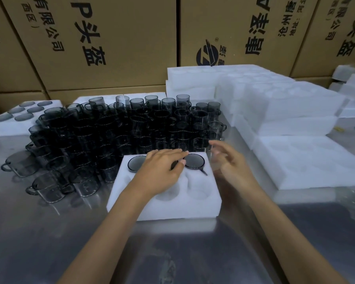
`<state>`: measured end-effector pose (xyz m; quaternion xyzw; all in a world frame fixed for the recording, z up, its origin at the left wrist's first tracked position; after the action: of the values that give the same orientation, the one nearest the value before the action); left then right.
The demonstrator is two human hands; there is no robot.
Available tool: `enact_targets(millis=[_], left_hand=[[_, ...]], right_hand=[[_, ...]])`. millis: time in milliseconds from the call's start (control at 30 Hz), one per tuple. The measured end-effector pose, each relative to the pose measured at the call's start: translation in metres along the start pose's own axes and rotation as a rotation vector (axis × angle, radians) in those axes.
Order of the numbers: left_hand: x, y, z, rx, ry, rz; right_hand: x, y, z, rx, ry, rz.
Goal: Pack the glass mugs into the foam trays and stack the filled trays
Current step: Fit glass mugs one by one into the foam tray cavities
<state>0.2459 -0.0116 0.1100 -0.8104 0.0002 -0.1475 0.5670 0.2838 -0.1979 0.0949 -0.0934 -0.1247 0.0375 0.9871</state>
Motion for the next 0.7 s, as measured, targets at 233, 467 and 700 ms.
enact_targets(millis=[233,467,700], left_hand=[[-0.002,-0.003,-0.003,-0.021,-0.006,-0.048],[-0.003,-0.007,-0.005,-0.068,-0.006,-0.095],[-0.010,-0.029,0.004,-0.508,-0.044,-0.345]], right_hand=[[0.039,0.021,-0.006,-0.384,-0.051,0.210],[0.017,-0.010,-0.004,-0.309,-0.153,-0.153],[-0.026,-0.008,0.062,-0.165,-0.411,-0.309]])
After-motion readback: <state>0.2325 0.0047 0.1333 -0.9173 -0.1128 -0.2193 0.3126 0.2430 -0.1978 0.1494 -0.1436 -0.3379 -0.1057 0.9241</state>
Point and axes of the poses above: each hand's wrist, its own x-axis towards the middle knuckle, its own y-axis out of the palm, z = x × y, the point moved 8 cm from there along x, towards the middle knuckle, and after that the axes turned 6 degrees about x, right-handed, at the moved point
